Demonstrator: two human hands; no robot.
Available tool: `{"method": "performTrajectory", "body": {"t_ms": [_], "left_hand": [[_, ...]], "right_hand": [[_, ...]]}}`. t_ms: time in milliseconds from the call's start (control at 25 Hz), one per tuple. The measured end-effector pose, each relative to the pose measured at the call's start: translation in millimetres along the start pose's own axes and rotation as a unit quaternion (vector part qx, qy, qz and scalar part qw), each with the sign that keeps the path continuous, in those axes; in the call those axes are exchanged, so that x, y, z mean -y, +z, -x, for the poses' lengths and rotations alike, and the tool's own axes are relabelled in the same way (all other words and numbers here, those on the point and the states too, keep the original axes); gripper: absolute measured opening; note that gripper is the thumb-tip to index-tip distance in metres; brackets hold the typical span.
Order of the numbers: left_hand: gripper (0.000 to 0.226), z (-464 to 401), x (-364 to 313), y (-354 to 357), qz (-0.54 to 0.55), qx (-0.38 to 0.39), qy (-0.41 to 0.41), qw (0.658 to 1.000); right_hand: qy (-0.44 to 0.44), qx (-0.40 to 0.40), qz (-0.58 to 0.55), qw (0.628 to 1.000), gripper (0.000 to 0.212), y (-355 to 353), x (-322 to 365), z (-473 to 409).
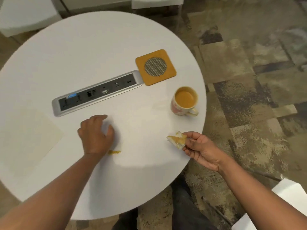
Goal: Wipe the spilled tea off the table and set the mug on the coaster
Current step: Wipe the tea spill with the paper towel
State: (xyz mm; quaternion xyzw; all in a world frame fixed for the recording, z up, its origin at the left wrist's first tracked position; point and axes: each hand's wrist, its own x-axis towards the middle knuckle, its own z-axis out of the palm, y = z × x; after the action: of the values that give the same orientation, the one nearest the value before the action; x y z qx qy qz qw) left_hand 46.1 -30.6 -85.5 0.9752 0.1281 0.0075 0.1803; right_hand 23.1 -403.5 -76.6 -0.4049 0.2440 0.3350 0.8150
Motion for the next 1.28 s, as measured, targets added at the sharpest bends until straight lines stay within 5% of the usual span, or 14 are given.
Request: {"method": "performTrajectory", "body": {"t_ms": [200, 400, 600, 800, 1080, 1280], "left_hand": [[0.032, -10, -113, 49, -0.032, 0.076, 0.199, 0.977], [0.028, -3, -142, 84, -0.057, 0.065, 0.335, 0.938], [0.031, -3, -130, 101, -0.047, -0.024, 0.383, 0.922], [0.029, -6, -133, 107, -0.052, -0.031, 0.397, 0.916], [0.03, -8, -132, 113, -0.048, -0.03, 0.394, 0.917], [0.029, -7, -130, 113, -0.042, -0.026, 0.388, 0.92]], "right_hand": [[-0.085, -0.083, -0.141, 0.983, 0.028, -81, 20, 17], [-0.071, -0.247, -0.151, 0.955, 0.035, -154, 8, -5], [0.046, -0.37, 0.046, 0.927, 0.033, -185, -25, -55], [0.084, -0.386, 0.166, 0.903, 0.029, -201, -56, -102], [0.035, -0.422, 0.201, 0.883, 0.065, -199, -50, -124], [0.047, -0.439, 0.223, 0.869, 0.058, -197, -65, -104]]}}
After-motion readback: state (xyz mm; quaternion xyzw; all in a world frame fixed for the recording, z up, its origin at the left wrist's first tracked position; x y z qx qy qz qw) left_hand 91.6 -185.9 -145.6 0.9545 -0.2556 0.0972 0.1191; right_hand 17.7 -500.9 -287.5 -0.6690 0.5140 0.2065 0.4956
